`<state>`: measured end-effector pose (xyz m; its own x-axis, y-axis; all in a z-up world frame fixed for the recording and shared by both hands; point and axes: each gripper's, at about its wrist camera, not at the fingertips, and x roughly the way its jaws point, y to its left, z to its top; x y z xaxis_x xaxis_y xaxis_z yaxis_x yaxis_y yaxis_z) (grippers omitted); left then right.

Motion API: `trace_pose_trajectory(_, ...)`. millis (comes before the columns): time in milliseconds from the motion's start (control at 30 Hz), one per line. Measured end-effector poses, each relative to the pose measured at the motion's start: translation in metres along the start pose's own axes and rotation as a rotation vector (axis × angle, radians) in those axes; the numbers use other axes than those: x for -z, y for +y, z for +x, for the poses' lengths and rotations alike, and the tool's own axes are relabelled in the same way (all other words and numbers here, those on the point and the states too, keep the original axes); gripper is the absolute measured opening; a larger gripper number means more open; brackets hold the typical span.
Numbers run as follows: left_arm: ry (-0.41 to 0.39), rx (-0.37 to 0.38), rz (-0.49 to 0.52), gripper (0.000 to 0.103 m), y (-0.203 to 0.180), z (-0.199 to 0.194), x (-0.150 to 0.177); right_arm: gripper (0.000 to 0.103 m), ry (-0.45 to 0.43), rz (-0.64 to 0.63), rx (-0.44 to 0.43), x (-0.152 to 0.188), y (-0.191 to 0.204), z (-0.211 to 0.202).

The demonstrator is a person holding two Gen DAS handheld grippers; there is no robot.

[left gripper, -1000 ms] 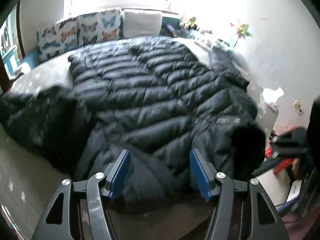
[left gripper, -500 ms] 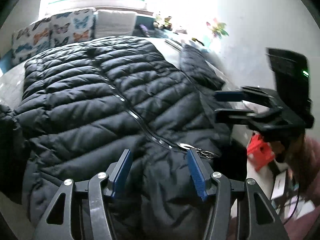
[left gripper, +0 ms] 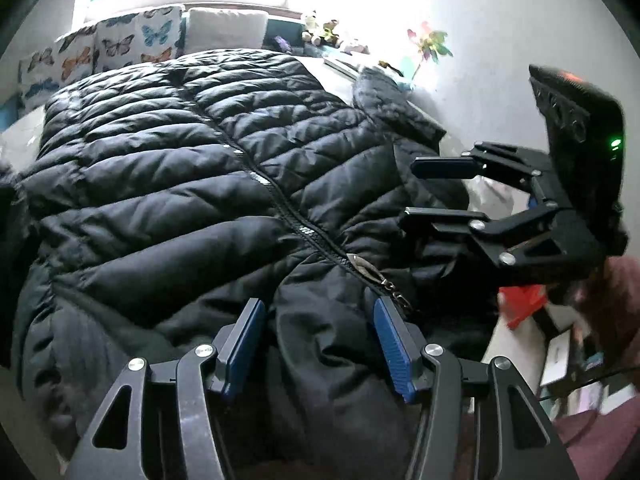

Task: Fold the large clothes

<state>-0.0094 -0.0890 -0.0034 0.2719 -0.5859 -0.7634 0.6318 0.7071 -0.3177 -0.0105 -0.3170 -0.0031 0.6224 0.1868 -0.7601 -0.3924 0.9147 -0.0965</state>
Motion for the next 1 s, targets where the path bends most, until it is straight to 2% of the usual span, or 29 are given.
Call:
trace_pose_trajectory(67,-0.022,-0.005,-0.029,0.06,0.01,-0.019,0.0,0.069,0.055,0.028,-0.036,0.002,0.0,0.02)
trace_pose_trajectory(100,-0.044,-0.026,-0.045,0.062,0.015,-0.031,0.0,0.069,0.129,0.044,-0.042,0.005,-0.001,0.038)
trace_pose_trajectory(133,-0.059,-0.044,-0.06,0.062,0.02,-0.04,-0.001,0.07,0.144,0.058,-0.041,0.009,-0.001,0.047)
trace_pose_trajectory(167,-0.08,-0.073,-0.093,0.063,0.031,-0.055,-0.001,0.072,0.121,0.061,-0.044,0.01,-0.002,0.05)
trace_pose_trajectory(200,-0.094,-0.091,-0.119,0.069,0.04,-0.065,-0.001,0.073,0.117,0.054,-0.045,0.01,-0.002,0.048)
trace_pose_trajectory(233,-0.129,-0.118,-0.171,0.076,0.057,-0.081,0.0,0.073,0.125,0.054,-0.048,0.009,-0.003,0.047)
trace_pose_trajectory(300,-0.203,-0.176,-0.279,0.079,0.094,-0.108,0.002,0.073,0.132,0.067,-0.057,0.008,-0.005,0.045)
trace_pose_trajectory(500,-0.365,-0.41,-0.677,0.079,0.229,-0.166,0.013,0.074,0.134,0.068,-0.047,0.01,-0.003,0.043)
trace_pose_trajectory(567,-0.405,-0.463,-0.774,0.079,0.266,-0.175,0.018,0.075,0.136,0.077,-0.045,0.009,-0.003,0.044)
trace_pose_trajectory(700,-0.489,-0.439,-0.956,0.078,0.338,-0.177,0.028,0.075,0.142,0.087,-0.044,0.007,-0.005,0.046)
trace_pose_trajectory(833,-0.493,-0.432,-1.053,0.077,0.389,-0.166,0.027,0.076,0.159,0.097,-0.048,0.006,-0.005,0.047)
trace_pose_trajectory(1000,-0.569,-0.315,-1.177,0.072,0.442,-0.154,0.036,0.076,0.173,0.11,-0.05,0.003,-0.007,0.05)
